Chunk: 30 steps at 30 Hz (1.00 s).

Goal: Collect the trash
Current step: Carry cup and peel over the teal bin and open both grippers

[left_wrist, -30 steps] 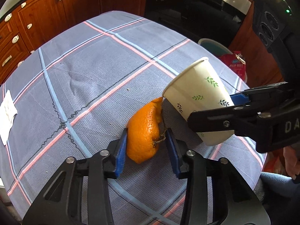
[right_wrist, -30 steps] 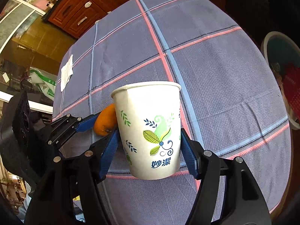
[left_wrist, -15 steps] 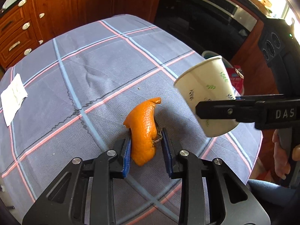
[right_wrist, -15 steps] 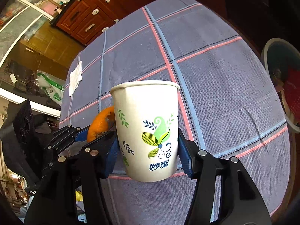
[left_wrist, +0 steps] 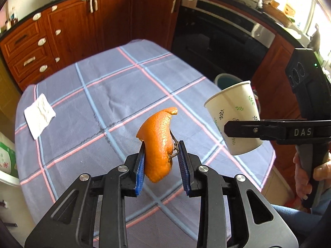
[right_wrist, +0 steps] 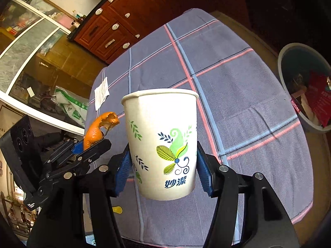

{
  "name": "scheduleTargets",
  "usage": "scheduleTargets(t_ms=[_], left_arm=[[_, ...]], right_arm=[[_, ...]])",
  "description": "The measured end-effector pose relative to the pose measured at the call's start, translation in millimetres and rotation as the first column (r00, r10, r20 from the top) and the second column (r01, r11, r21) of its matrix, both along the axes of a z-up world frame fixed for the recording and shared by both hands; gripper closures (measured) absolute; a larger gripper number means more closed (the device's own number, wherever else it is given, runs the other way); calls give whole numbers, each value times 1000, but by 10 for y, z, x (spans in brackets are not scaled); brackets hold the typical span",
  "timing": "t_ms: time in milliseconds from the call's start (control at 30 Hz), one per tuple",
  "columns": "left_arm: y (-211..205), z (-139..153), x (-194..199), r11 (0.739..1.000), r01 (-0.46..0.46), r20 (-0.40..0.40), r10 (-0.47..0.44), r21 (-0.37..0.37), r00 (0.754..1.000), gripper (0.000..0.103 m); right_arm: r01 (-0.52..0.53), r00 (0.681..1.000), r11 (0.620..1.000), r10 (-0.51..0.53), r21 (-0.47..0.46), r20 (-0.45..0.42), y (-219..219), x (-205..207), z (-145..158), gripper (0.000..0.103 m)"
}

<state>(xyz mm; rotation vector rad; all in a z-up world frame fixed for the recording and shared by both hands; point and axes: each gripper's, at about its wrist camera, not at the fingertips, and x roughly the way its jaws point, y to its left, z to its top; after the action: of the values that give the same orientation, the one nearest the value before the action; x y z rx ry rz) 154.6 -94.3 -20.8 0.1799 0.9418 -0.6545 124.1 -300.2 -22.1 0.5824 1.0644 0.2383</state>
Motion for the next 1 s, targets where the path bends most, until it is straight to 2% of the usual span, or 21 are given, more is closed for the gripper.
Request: scheduleTargets(t_ms=[267,533,767,900,1000], left_arm=[[-596,323,-178,995,97,50,-96,-5,994,73],[-1490,402,-145,978,208,41,-209,17,977,73],[-2290,268,-44,960,276,19,-277,39,961,72],[-2707,57,12,954,297,-18,-297,38,955,71],[-2928,-137,48,949,310,-56,-306,65,950,71]], right_arm=[[104,992,995,-103,0,70,-651,-377,274,47],[227,968,974,-225,-4,112,-1489,-532,404,47],[298,950,954,-298,15,97,-2103,-462,265,47],[318,946,948,-319,30,63,-2317,-320,90,47],[315,948,948,-316,32,34,-2412,-196,-59,47]])
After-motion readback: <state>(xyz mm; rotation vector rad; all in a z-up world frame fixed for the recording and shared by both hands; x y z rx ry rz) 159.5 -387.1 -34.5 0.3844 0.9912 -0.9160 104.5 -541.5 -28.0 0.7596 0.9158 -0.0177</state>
